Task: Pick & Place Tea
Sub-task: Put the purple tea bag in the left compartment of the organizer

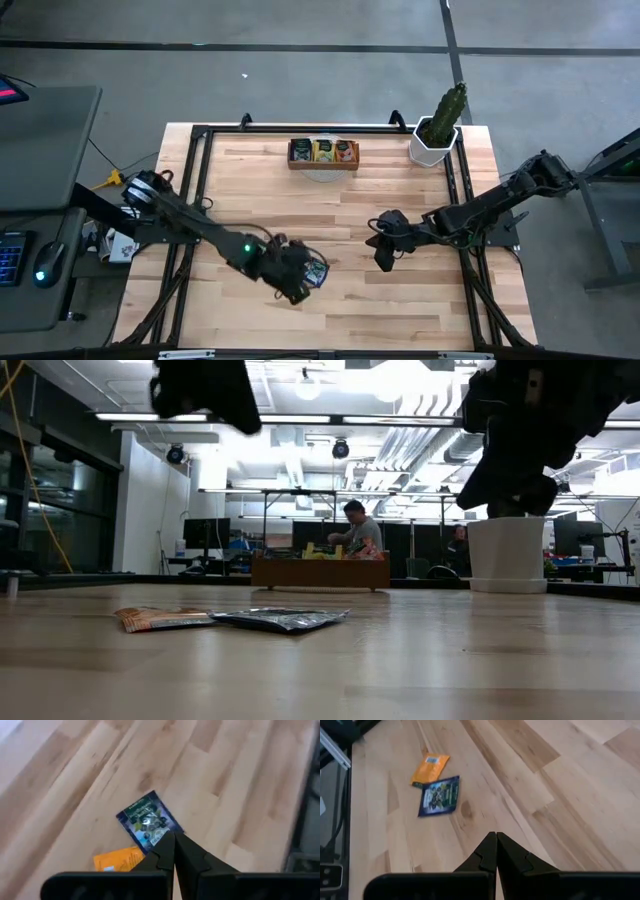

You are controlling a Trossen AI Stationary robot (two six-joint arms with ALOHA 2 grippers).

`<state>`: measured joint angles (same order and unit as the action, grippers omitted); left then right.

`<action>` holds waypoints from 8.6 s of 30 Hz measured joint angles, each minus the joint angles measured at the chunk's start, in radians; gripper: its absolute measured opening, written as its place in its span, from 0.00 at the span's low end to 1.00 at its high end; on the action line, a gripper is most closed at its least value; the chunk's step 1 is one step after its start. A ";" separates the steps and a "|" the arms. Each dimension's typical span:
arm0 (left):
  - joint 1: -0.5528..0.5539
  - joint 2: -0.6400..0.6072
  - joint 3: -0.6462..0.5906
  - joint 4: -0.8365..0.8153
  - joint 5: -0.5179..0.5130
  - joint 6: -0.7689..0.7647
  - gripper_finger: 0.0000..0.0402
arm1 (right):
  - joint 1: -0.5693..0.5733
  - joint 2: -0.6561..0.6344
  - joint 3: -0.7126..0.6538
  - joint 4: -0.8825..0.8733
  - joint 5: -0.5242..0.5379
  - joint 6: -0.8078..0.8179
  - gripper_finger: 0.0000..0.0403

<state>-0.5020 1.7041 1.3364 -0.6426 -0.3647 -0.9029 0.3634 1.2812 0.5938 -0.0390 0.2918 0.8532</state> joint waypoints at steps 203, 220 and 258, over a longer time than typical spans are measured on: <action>0.764 -0.201 -0.073 0.595 0.780 0.997 0.28 | -0.364 -0.027 0.539 -0.269 -0.063 -0.731 0.00; 0.763 -0.201 -0.073 0.596 0.697 1.007 0.00 | -0.371 -0.023 0.538 -0.234 -0.019 -0.720 0.00; 1.204 -0.214 -0.321 0.702 0.858 0.959 0.00 | -0.327 -0.170 0.536 -0.604 0.170 -0.430 0.53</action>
<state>0.7023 1.4899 1.0150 0.0591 0.4932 0.0563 0.0368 1.1110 1.1301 -0.6430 0.4621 0.4229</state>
